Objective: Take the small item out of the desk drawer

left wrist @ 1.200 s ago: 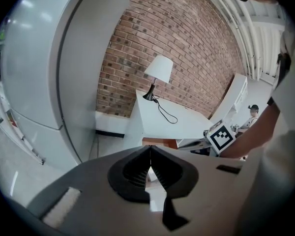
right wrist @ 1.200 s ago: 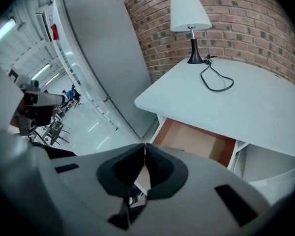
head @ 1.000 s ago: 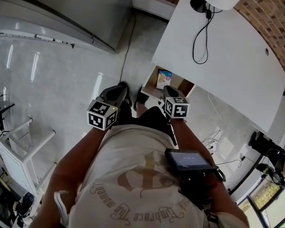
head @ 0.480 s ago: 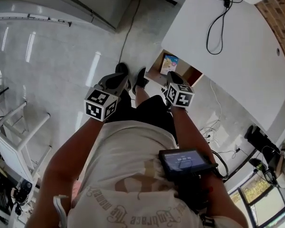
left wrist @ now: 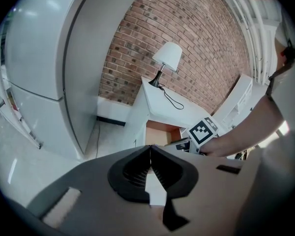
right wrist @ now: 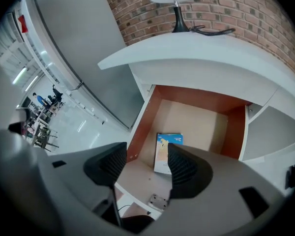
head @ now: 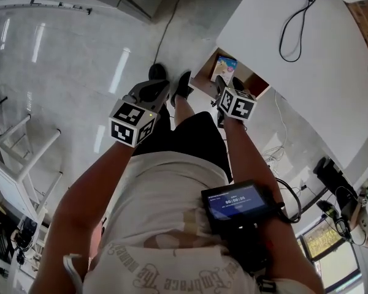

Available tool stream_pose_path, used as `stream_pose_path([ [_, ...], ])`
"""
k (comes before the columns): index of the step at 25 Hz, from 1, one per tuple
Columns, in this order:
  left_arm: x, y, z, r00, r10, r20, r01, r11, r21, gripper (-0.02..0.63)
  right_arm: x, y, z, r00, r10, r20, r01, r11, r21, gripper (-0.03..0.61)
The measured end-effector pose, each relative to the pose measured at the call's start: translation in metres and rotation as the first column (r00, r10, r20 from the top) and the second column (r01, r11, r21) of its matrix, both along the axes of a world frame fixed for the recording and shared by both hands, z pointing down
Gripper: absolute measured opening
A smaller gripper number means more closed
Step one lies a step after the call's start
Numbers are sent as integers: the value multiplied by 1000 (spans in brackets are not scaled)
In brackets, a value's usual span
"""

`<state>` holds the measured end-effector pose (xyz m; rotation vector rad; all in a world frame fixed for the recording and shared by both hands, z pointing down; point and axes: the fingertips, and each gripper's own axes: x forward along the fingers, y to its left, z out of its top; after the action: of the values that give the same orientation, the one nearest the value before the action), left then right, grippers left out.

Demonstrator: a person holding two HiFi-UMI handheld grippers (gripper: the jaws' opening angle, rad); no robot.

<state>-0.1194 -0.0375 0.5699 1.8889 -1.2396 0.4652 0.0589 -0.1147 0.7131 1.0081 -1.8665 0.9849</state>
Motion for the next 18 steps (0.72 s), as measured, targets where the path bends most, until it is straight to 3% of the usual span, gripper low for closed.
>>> stream_pose_path([
  [7,-9,12,22,1000,-30,-1,30,999,-32,6,3,-1,26,999,18,-42,-19,1000,-3,257],
  [12,-9,13,36,998,-59,-2,59,997,-43,6,8,-2,43,997,-22,-71,21,1000,-23,292],
  [18,-5,6,47,996,-86,-21,85,996,-40,6,11,-11,56,997,-16,-80,15,1000,-18,296],
])
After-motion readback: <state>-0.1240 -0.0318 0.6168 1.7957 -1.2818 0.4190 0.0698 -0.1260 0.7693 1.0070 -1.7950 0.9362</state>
